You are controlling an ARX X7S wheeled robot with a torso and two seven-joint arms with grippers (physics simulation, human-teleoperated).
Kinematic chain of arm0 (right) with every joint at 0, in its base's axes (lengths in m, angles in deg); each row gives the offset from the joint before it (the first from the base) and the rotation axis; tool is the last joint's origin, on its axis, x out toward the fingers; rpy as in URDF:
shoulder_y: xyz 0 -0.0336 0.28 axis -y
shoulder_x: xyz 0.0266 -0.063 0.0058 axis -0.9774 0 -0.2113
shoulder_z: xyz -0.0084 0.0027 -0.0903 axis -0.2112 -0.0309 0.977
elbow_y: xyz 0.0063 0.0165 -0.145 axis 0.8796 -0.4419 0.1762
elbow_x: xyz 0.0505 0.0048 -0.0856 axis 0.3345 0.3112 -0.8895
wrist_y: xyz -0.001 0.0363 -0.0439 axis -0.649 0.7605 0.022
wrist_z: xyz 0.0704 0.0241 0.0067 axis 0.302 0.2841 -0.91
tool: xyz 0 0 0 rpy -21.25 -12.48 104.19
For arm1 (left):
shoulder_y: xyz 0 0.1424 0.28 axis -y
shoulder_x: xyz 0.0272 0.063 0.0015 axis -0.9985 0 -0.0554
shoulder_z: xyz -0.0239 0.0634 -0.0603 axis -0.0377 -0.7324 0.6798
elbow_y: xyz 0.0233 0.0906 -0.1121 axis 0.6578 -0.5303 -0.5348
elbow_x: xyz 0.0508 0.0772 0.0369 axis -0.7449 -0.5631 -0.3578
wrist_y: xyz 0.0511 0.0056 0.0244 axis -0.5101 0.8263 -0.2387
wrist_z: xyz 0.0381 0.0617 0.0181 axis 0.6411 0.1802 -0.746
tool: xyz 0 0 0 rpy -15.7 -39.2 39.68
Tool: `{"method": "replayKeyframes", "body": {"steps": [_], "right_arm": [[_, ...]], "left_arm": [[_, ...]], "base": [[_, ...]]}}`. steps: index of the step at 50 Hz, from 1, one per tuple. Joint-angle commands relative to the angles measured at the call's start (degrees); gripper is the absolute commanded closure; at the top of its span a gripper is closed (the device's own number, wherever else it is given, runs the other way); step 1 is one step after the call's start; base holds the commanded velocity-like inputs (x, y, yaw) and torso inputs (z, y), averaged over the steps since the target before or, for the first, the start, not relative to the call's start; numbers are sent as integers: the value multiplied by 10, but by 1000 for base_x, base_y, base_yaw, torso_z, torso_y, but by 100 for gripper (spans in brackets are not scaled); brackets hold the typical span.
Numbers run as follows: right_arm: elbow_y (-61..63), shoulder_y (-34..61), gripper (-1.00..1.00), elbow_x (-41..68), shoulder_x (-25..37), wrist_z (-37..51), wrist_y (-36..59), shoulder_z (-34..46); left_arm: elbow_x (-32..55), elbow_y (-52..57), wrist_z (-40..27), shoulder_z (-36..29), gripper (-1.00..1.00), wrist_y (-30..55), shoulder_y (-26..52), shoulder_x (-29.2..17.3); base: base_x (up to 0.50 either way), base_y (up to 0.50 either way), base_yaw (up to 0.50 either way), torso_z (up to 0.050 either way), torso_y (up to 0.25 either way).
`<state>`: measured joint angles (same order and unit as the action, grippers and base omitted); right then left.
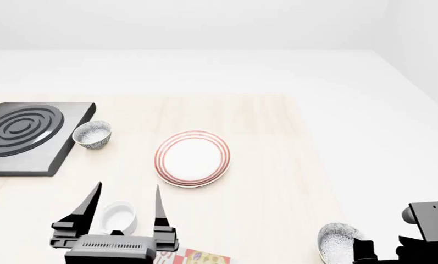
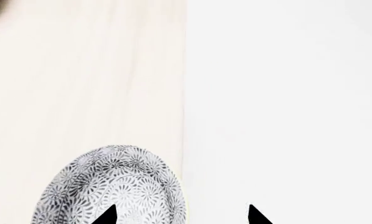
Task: Pick the akita bowl next to the cookies box and place it on the plate.
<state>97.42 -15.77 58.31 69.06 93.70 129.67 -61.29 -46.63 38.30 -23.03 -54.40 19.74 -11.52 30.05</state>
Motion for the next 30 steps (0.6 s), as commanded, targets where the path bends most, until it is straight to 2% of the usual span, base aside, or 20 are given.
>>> {"method": "replayKeyframes", "body": {"steps": [1, 30], "right_arm": [[-22, 27, -100, -22, -23, -19, 8, 28], [-65, 47, -100, -62, -61, -48, 7, 64]], "left_arm": [[1, -3, -2, -3, -100, -1, 2, -2], [4, 3, -9, -6, -100, 3, 2, -7]], "base": [[0, 0, 0, 0, 0], [0, 0, 0, 0, 0]]}}
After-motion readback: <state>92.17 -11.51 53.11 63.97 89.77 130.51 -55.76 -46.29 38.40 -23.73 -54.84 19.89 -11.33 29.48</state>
